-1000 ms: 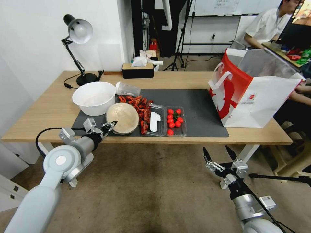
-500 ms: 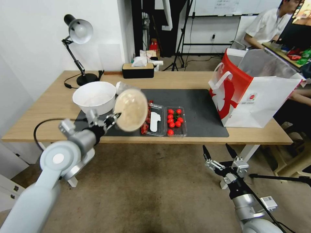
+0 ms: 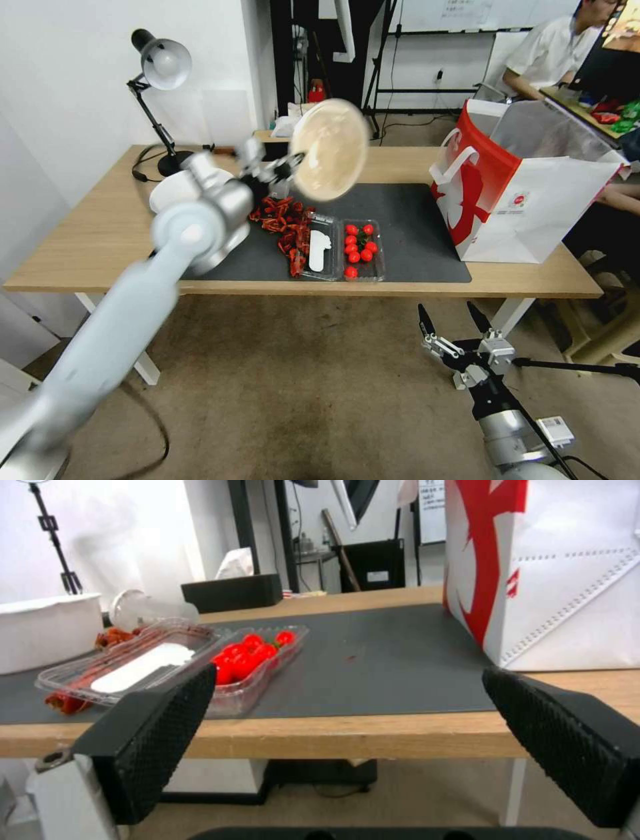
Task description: Pick up the trash from the table and place it into the takeout bag.
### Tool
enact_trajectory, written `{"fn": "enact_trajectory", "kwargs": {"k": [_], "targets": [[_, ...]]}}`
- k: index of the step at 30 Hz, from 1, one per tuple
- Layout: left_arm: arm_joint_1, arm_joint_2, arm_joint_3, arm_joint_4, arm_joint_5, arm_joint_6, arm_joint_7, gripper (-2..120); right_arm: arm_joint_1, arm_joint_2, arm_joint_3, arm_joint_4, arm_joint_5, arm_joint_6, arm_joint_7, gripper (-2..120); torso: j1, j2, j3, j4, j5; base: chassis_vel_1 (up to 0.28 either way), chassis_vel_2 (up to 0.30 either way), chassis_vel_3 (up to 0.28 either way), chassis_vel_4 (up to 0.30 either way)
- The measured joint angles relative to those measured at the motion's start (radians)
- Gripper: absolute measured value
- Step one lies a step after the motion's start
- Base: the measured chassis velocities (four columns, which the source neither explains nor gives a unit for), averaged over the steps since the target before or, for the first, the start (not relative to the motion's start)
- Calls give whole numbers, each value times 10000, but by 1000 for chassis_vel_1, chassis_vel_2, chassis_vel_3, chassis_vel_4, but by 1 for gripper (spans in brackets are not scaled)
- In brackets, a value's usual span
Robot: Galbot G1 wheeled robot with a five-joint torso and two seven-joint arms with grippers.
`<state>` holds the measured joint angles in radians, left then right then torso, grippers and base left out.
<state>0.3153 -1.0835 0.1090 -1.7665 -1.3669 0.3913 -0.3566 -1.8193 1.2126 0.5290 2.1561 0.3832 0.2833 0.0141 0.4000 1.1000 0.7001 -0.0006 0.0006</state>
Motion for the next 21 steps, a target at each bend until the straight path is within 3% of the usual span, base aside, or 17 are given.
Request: {"fn": "enact_trajectory", "kwargs": {"k": [3, 4, 7, 8, 10, 11, 13, 18, 21], "targets": [[-965, -624, 734, 946, 533, -178, 83, 0, -104, 57, 73, 40, -79, 7, 4, 100, 0, 0, 1, 7, -5, 0, 0, 0, 0], [-965, -624, 734, 946, 533, -178, 83, 0, -104, 57, 73, 40, -79, 7, 4, 100, 0, 0, 1, 7, -5, 0, 0, 0, 0], [-2109, -1646, 1679, 2411, 1567, -682, 269, 0, -284, 116, 239, 66, -134, 11, 6, 100, 1, 0, 0, 10, -3, 0, 0, 0, 0], [-2109, -1646, 1679, 2411, 1567, -682, 269, 0, -284, 116, 239, 66, -134, 11, 6, 100, 1, 0, 0, 10, -3, 0, 0, 0, 0], [-2886, -2781, 2243, 3809, 2117, -1433, 483, 0, -419, 181, 372, 87, -179, 52, 5, 100, 0, 0, 0, 3, -2, 0, 0, 0, 0], [-2886, -2781, 2243, 3809, 2117, -1433, 483, 0, -419, 181, 372, 87, -179, 52, 5, 100, 0, 0, 0, 3, -2, 0, 0, 0, 0], [-3301, -3409, 2558, 4686, 2268, -2035, 900, 0, -503, 221, 422, 106, -205, 159, 5, 100, 1, -1, 0, 5, -5, 0, 0, 0, 0], [-3692, -4145, 2643, 5567, 2394, -2520, 1011, 0, -577, 285, 443, 122, -270, 239, 2, 100, 1, -1, 0, 7, -4, 0, 0, 0, 0], [-3766, -4289, 2635, 5704, 2425, -2638, 1016, 0, -598, 304, 445, 122, -292, 257, 2, 100, 1, 0, -1, 6, -4, 0, 0, 0, 0]]}}
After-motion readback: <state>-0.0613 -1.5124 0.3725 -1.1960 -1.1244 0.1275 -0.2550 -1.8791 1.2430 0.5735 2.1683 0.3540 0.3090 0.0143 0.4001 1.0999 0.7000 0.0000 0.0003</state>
